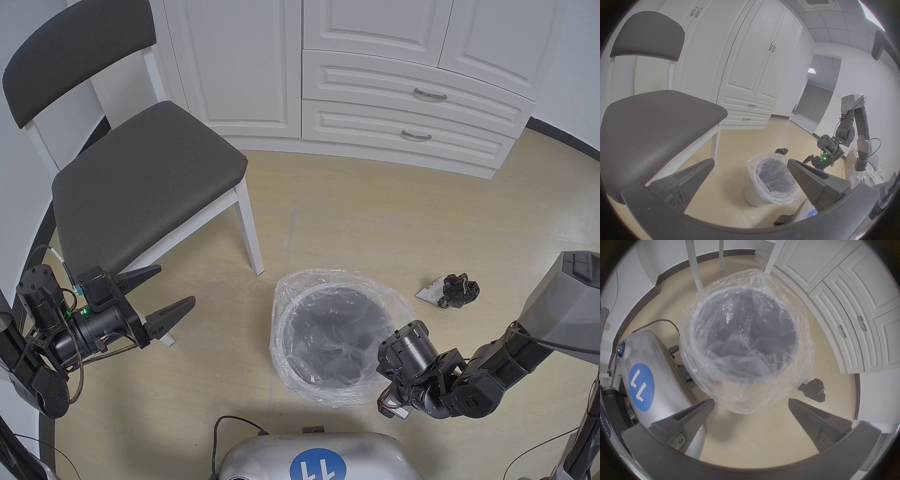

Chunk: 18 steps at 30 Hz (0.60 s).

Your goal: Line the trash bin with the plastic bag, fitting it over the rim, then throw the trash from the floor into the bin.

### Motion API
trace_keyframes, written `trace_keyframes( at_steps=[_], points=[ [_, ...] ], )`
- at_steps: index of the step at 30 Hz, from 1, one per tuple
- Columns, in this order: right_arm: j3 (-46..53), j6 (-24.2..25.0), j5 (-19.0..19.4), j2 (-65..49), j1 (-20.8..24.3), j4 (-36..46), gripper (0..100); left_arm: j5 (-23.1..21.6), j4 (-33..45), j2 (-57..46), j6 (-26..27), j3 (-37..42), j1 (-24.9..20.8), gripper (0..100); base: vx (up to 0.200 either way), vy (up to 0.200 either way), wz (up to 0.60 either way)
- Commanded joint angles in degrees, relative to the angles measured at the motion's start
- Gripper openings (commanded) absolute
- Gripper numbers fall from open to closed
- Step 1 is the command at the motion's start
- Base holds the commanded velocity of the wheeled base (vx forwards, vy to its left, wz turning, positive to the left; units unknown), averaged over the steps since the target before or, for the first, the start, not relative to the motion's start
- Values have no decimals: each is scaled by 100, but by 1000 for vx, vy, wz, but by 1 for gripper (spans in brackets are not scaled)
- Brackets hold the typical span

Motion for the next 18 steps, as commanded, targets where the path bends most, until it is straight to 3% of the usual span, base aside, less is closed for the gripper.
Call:
trace_keyframes(
  at_steps=[1,18],
  points=[
    [29,98,3,302,-8,-56,100,-1,-3,4,-1,1,3,100,0,0,0],
    [-859,563,-58,1453,-34,-926,100,-1,-3,39,-10,-35,47,100,0,0,0]
  ],
)
